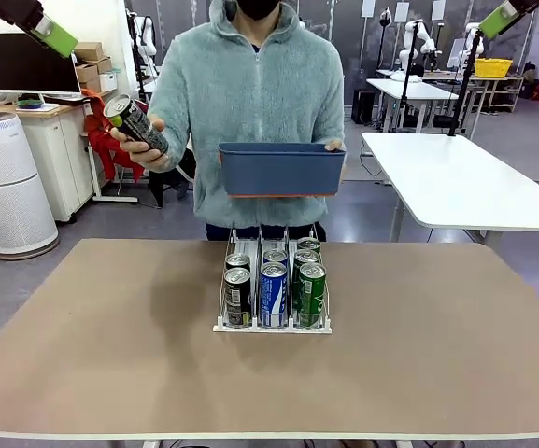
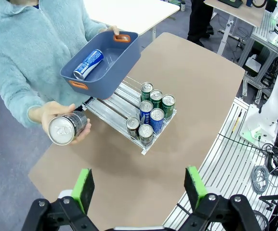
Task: Fill the beverage cans into the dispenser.
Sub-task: Pick up the Pepsi coke handed by the human.
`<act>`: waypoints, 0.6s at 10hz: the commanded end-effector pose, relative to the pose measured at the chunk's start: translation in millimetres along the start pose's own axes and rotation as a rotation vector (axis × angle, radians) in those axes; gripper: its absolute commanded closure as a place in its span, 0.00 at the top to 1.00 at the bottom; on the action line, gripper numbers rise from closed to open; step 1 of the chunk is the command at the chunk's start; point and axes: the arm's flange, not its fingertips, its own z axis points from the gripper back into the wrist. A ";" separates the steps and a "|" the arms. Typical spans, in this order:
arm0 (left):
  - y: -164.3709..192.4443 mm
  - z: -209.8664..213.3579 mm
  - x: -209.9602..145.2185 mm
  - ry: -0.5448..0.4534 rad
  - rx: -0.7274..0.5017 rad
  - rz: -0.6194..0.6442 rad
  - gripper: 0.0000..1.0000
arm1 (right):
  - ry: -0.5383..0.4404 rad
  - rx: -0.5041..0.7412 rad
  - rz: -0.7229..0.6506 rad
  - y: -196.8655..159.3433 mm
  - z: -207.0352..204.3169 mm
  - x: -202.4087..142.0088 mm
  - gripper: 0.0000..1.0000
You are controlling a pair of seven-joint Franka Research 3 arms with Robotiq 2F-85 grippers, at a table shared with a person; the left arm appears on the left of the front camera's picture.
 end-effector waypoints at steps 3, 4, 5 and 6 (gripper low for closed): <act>0.3 -1.3 -2.1 0.002 0.001 -0.009 1.00 | 0.004 -0.002 -0.009 3.6 -2.8 -3.6 1.00; 0.3 -1.3 -2.1 0.002 0.001 -0.009 1.00 | 0.004 -0.002 -0.009 3.6 -2.8 -3.6 1.00; 0.3 -1.3 -2.1 0.002 0.001 -0.009 1.00 | 0.004 -0.002 -0.009 3.6 -2.8 -3.6 1.00; 0.0 0.0 0.0 0.000 0.000 0.000 1.00 | 0.004 -0.002 -0.009 3.6 -2.8 -3.6 1.00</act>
